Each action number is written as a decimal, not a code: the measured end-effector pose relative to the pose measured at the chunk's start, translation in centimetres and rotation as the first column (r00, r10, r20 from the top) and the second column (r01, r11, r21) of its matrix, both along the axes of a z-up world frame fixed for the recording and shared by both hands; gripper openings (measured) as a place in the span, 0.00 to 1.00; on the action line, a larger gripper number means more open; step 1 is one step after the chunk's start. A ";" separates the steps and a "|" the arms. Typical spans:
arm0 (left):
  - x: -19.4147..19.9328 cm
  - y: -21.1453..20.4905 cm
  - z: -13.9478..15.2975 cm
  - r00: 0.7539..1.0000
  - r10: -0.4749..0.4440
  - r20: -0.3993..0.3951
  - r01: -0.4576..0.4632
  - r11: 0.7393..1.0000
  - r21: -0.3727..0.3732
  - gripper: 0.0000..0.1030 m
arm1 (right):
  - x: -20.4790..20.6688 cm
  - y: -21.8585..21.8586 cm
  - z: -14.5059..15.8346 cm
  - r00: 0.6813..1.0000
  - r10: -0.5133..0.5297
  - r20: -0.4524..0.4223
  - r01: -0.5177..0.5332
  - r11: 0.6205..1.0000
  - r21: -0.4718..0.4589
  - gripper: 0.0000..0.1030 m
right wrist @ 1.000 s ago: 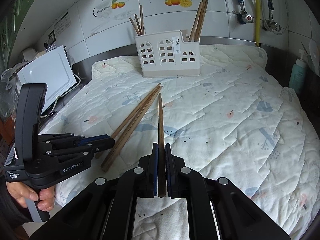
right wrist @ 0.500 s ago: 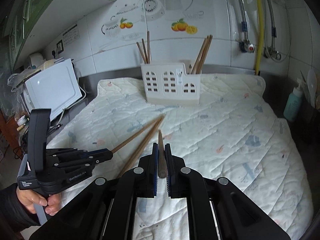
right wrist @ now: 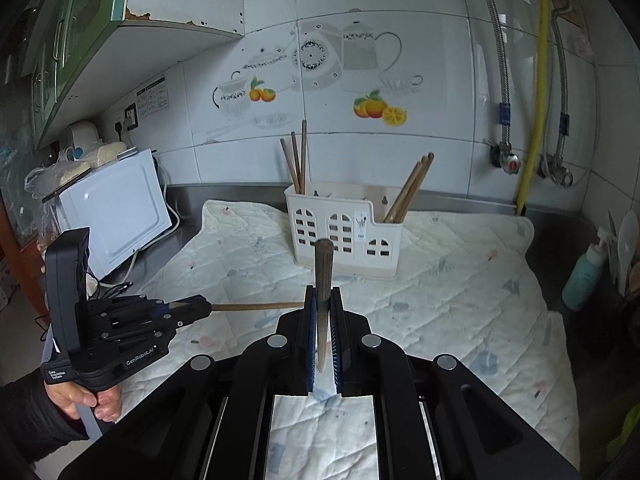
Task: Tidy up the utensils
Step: 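Lift the chopstick with the left gripper while the right gripper carries its chopstick to the holder, then drop the chopstick into the white holder with the left gripper while the right gripper opens over it, then move both open grippers back over the last chopsticks on the mat, then close the right gripper on a chopstick while the left gripper grasps the other chopstick, then lift the chopstick with the left gripper while the right gripper lifts its chopstick toward the holder, then lower the chopstick into the white holder with the right gripper while the left gripper lowers its chopstick there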
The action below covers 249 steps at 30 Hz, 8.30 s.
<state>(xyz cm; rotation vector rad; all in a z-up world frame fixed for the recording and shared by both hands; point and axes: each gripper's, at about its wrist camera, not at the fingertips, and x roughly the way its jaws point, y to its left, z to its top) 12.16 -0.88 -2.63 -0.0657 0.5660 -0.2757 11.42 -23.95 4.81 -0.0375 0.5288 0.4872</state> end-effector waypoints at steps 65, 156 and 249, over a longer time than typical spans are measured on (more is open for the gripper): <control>20.9 2.0 16.2 0.966 0.116 0.229 -0.112 0.993 -0.031 0.05 | 15.3 1.6 3.5 0.998 -0.042 0.055 0.048 0.994 -0.103 0.27; -2.0 -2.9 -9.7 0.969 0.041 -0.242 -0.056 0.997 -0.057 0.17 | -2.4 2.3 -16.7 0.938 -0.177 -0.297 0.181 0.983 -0.014 0.07; 6.6 1.9 12.1 0.985 0.009 0.174 -0.017 0.999 0.046 0.05 | 14.5 1.9 10.2 0.981 -0.104 0.163 0.112 0.993 -0.041 0.06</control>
